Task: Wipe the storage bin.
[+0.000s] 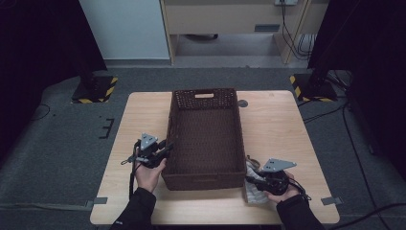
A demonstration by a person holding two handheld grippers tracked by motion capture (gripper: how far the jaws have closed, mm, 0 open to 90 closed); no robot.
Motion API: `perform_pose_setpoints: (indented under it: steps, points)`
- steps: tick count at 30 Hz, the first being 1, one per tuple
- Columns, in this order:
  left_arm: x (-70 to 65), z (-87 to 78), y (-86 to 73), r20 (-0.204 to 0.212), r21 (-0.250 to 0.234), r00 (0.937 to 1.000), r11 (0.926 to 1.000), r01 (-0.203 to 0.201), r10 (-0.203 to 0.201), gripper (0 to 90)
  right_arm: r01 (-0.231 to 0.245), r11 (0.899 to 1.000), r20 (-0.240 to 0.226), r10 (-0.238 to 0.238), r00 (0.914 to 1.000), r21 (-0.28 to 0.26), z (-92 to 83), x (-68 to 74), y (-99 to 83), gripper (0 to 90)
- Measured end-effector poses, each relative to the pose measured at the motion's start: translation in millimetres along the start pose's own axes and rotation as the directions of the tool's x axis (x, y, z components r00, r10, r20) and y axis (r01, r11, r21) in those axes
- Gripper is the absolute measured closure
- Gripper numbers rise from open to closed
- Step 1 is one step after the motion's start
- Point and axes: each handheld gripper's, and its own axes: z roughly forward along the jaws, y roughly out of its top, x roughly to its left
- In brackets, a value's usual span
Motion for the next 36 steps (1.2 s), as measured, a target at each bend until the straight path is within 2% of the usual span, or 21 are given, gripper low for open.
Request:
perform_pose_setpoints:
  steps: [2,6,8,9,12,14,19,22,26,27,30,34,36]
  points:
    - [0.0,-0.1,0.0,-0.001,0.0,1.0,1.0,0.0,0.0,66.0,-0.001,0.999,0.001,0.001,1.0,0.033,6.1,-0.3,-3.9,73.3]
    - [0.0,-0.1,0.0,-0.003,0.0,1.0,1.0,0.0,0.0,66.0,-0.003,1.0,0.007,0.003,1.0,0.015,-0.6,0.8,0.3,73.2]
    - [0.0,-0.2,0.1,-0.003,0.0,1.0,1.0,-0.002,0.002,66.0,-0.007,1.0,0.007,0.007,1.0,-0.03,-10.5,1.8,4.1,73.3]
    - [0.0,-0.2,0.0,-0.003,0.0,1.0,1.0,-0.002,0.002,66.0,-0.007,0.997,0.008,0.007,0.9999,-0.072,-18.3,2.8,7.7,73.3]
    - [-0.1,-0.1,0.0,-0.003,0.0,1.0,1.0,-0.002,0.002,66.0,-0.006,0.987,0.003,0.006,1.0,-0.163,-37.4,8.0,14.5,73.3]
    - [-0.1,-0.1,0.1,-0.003,0.001,1.0,1.0,-0.003,0.003,66.0,0.002,0.984,0.0,-0.003,1.0,-0.179,-43.1,12.1,13.7,73.3]
    - [-0.2,-0.3,-0.1,-0.004,0.001,1.0,1.0,-0.004,0.004,66.0,0.011,0.994,-0.007,-0.011,0.9999,-0.108,-31.4,19.2,3.2,73.4]
    - [-0.1,-0.2,-0.1,-0.002,-0.001,1.0,1.0,-0.002,0.002,66.0,0.003,0.997,-0.003,-0.003,1.0,-0.083,-25.5,18.8,0.7,73.4]
    - [-0.1,-0.2,-0.3,-0.001,-0.002,1.0,1.0,-0.004,0.004,65.8,-0.005,1.0,0.004,0.005,1.0,0.003,-12.0,18.8,-7.5,73.3]
    - [-0.1,-0.2,-0.3,-0.001,-0.002,1.0,1.0,-0.004,0.004,65.7,-0.005,1.0,0.007,0.005,1.0,0.009,-10.9,18.9,-8.7,73.3]
    - [0.1,-0.3,-0.5,-0.001,-0.004,1.0,1.0,-0.004,0.004,65.5,-0.011,1.0,0.014,0.011,0.9998,-0.005,-16.3,19.2,-7.1,73.3]
    - [0.1,-0.3,-0.7,-0.002,-0.007,1.0,1.0,-0.005,0.005,65.1,-0.014,0.996,0.019,0.015,0.9997,-0.085,-32.9,23.0,-1.1,73.2]
    - [0.3,-0.3,-0.8,-0.001,-0.006,1.0,1.0,-0.003,0.003,64.8,-0.011,0.996,0.015,0.013,0.9998,-0.09,-35.7,26.5,-2.2,73.2]
